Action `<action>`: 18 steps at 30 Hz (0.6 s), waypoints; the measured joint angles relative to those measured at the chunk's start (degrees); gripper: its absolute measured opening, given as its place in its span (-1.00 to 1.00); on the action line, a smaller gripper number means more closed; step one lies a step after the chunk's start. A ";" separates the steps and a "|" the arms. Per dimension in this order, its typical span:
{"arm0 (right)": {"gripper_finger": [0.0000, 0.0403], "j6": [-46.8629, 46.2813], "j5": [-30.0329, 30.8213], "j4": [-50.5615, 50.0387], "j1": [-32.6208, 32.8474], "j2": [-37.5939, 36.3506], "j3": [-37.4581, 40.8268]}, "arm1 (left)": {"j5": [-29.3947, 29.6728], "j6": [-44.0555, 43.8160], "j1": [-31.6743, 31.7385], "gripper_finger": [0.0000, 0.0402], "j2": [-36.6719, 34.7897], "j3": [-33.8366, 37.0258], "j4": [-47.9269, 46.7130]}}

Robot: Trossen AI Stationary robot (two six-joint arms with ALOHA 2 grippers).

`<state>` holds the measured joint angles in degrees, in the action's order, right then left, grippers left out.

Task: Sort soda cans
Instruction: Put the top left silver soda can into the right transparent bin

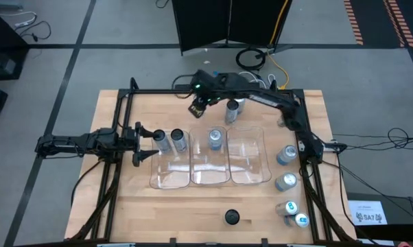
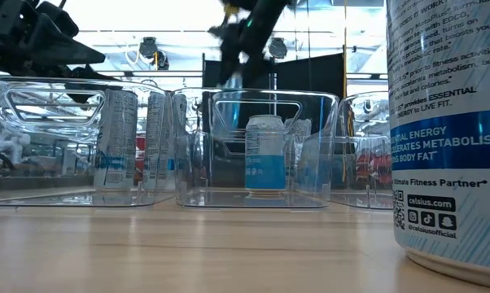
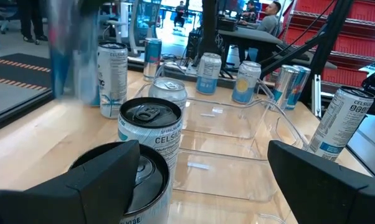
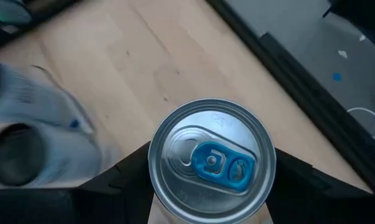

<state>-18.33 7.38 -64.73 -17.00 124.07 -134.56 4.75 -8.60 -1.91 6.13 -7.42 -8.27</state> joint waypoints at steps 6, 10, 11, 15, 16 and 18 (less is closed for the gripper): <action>0.16 -1.37 3.78 -9.00 2.56 -8.88 -0.13 | 0.00 0.02 0.00 0.81 0.00 0.00 0.00; 0.14 -5.62 11.25 -19.36 6.30 -12.45 -0.04 | -0.01 0.01 0.00 0.81 0.00 0.00 0.00; 0.14 -7.26 13.37 -21.75 7.46 -13.28 -0.04 | 0.00 0.01 0.00 0.81 0.00 0.00 0.01; 0.16 -12.65 18.66 -24.73 12.38 -18.16 2.74 | 0.00 0.00 0.00 0.81 0.00 0.00 0.02; 0.16 -13.75 18.58 -24.46 13.64 -19.56 4.38 | 0.00 0.00 0.00 0.81 0.00 0.00 -0.02; 0.16 -17.66 19.97 -25.16 16.02 -22.88 8.67 | -0.02 0.00 0.00 0.81 0.00 0.00 0.03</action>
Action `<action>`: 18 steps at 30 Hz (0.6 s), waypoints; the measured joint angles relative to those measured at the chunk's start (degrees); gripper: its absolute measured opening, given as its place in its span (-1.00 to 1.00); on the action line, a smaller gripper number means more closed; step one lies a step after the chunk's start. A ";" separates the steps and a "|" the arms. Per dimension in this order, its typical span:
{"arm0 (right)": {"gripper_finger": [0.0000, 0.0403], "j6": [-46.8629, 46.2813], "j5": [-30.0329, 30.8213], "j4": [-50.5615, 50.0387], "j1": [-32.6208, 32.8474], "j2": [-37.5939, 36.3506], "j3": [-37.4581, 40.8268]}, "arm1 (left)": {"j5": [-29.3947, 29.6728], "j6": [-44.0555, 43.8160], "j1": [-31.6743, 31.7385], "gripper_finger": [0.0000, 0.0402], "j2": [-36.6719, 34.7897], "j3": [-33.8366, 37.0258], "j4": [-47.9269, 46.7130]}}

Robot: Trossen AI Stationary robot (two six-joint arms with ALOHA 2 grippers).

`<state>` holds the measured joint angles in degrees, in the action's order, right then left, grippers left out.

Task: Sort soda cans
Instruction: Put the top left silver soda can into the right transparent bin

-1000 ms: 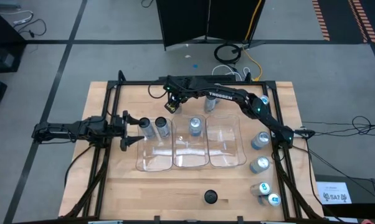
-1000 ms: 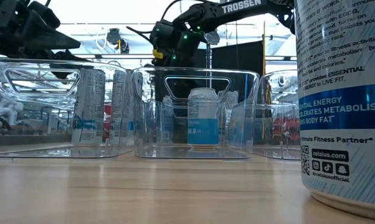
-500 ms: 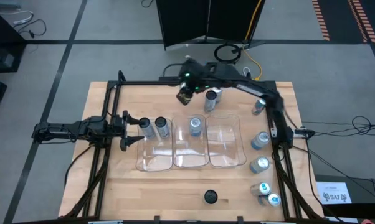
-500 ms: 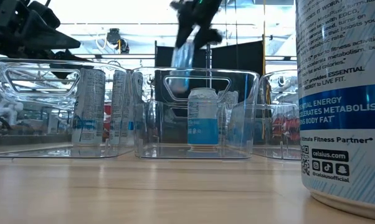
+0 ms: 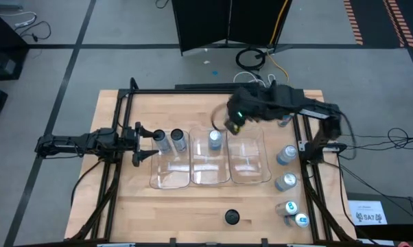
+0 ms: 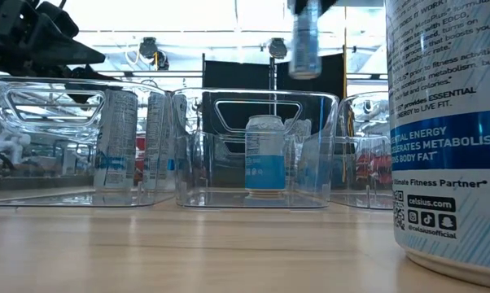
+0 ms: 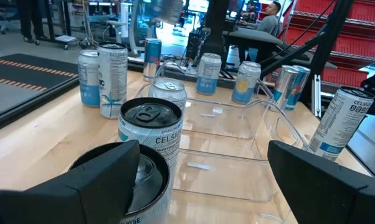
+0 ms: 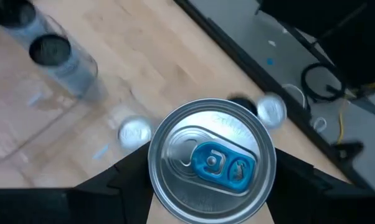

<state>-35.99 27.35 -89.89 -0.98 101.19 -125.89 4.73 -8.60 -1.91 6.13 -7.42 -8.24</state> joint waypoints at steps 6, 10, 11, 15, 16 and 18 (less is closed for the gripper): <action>0.16 -12.87 2.92 2.85 5.18 -14.30 21.96 | 0.02 0.00 0.00 0.81 0.00 0.00 -0.03; 0.17 -19.19 1.90 10.65 6.64 -22.89 37.17 | 0.02 0.02 0.00 0.81 0.00 0.00 -0.06; 0.17 -19.65 1.25 13.51 6.82 -24.76 40.34 | 0.02 0.02 0.00 0.81 0.00 0.00 -0.10; 0.17 -19.23 -2.40 23.36 6.62 -29.13 49.97 | 0.02 0.01 0.00 0.81 0.00 0.00 -0.07; 0.17 -19.21 -3.07 24.20 6.48 -29.38 51.60 | 0.02 0.00 0.00 0.81 0.00 0.00 -0.05; 0.17 -19.64 -3.95 24.37 6.28 -29.42 54.41 | 0.02 0.00 0.00 0.81 0.00 0.00 -0.05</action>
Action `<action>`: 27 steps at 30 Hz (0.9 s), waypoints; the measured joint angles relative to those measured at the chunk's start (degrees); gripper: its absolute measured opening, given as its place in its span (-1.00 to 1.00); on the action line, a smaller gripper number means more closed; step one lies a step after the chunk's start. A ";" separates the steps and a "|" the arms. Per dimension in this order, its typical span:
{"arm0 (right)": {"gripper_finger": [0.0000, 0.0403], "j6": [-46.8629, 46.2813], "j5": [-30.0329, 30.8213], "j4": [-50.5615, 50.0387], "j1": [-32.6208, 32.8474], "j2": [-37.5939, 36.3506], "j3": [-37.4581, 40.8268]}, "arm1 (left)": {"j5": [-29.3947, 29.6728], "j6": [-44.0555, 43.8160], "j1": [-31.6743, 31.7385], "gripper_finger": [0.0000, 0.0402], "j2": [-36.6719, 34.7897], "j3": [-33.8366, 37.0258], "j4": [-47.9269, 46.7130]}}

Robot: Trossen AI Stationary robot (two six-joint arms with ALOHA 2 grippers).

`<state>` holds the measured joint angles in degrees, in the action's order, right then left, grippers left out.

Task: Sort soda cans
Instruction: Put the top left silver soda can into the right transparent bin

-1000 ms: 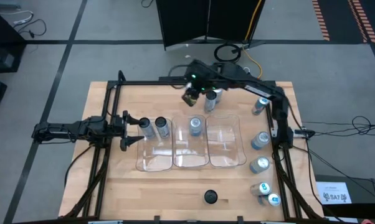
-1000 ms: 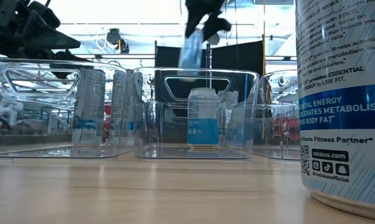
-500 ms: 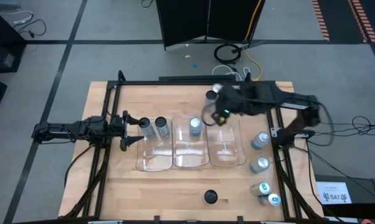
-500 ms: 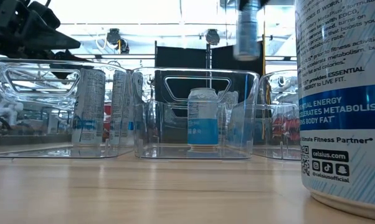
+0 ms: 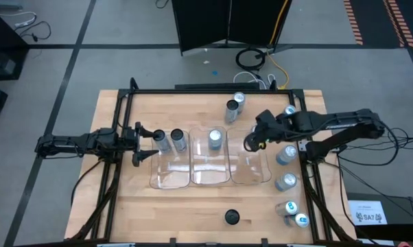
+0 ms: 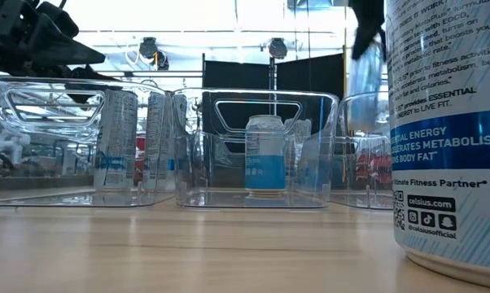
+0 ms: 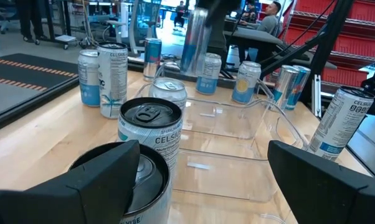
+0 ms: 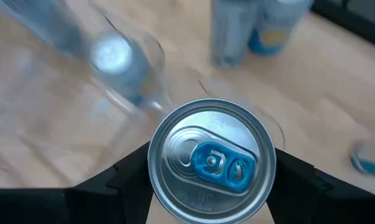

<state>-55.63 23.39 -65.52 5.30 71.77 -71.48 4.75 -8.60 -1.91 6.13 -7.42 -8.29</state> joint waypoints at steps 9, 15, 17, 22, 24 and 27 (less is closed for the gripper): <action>0.18 0.66 -3.12 5.43 -3.18 -0.07 10.41 | 0.00 0.00 0.00 0.81 0.00 0.00 0.00; 0.18 5.66 -5.95 13.67 -7.59 -0.04 15.54 | 0.00 0.02 0.00 0.81 0.00 0.00 0.02; 0.18 6.99 -5.73 14.54 -9.14 -0.04 16.64 | 0.00 0.00 0.00 0.81 0.00 0.00 0.04; 0.18 9.48 -6.09 15.55 -12.59 -0.04 18.44 | 0.00 0.00 0.00 0.81 0.00 0.00 0.02; 0.18 9.65 -7.27 16.23 -13.53 -0.02 19.57 | 0.00 0.00 0.00 0.81 0.00 0.00 0.00; 0.19 9.95 -7.43 19.46 -13.65 -0.04 20.57 | 0.00 0.00 0.00 0.81 0.00 0.00 0.02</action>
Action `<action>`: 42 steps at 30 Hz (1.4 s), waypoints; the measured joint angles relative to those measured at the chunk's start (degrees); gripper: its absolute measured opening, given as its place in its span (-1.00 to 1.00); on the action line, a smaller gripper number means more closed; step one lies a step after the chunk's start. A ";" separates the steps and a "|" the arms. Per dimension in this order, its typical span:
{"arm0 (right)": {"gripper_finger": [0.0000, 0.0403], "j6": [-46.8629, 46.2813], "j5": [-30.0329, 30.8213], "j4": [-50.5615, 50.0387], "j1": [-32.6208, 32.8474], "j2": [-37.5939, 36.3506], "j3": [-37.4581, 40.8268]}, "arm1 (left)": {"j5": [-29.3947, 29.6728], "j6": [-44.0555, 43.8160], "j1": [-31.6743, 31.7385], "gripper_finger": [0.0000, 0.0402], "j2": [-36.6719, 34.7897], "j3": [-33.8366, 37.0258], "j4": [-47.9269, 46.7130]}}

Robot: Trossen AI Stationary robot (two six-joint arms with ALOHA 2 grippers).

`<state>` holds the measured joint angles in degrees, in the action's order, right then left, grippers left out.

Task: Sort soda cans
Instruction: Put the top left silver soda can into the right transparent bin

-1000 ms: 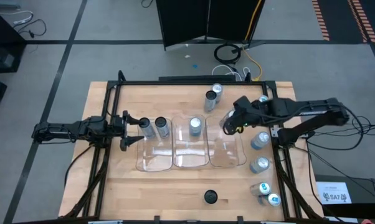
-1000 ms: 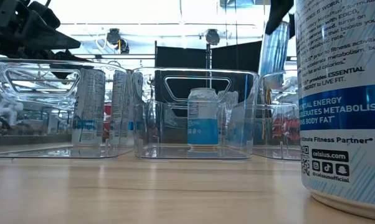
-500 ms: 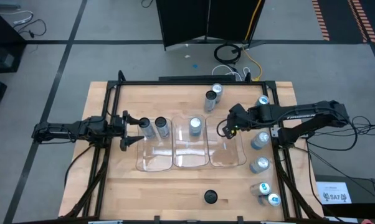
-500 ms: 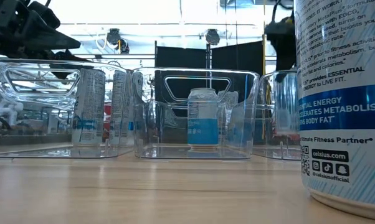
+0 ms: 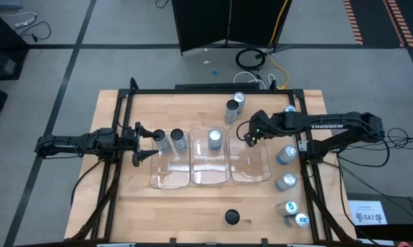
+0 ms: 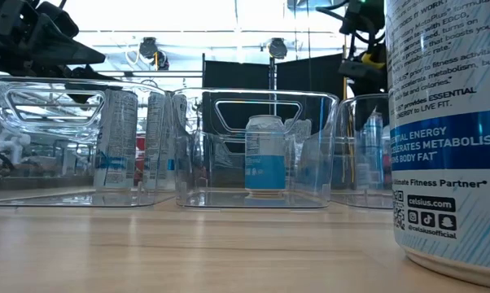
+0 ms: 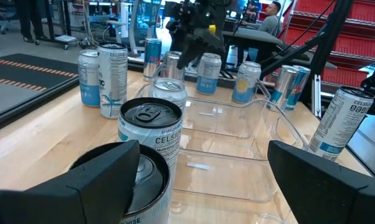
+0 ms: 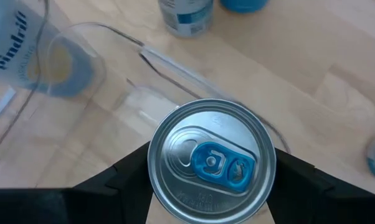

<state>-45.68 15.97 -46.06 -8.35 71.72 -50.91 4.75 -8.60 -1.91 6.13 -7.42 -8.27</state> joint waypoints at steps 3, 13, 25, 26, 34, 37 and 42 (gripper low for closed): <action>0.21 -0.14 0.39 0.71 0.08 -0.04 0.48 | 0.00 0.01 0.00 0.81 0.00 0.00 0.02; 0.35 -1.68 -0.17 0.74 0.10 0.04 0.48 | 0.00 0.00 0.00 0.81 0.00 0.00 -0.07; 0.36 -2.14 -2.68 0.73 0.08 0.04 0.37 | 0.00 0.00 0.00 0.81 0.00 0.00 -0.07; 0.36 -2.14 -2.81 0.68 0.08 0.04 0.19 | 0.00 0.01 0.00 0.81 0.00 0.00 -0.09; 0.36 -1.68 -2.88 -0.58 0.08 0.04 -3.31 | 0.00 0.02 -0.01 0.81 0.00 0.00 -0.07; 0.36 -1.63 -2.69 -2.75 0.08 0.04 -5.28 | -0.01 0.01 -0.01 0.81 0.00 0.00 -0.09; 0.36 -1.64 -2.61 -7.16 0.08 0.04 -8.66 | 0.00 0.02 0.00 0.81 0.00 0.00 -0.09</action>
<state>-47.32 13.36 -53.22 -8.27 71.77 -59.58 4.75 -8.58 -1.91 6.13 -7.42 -8.36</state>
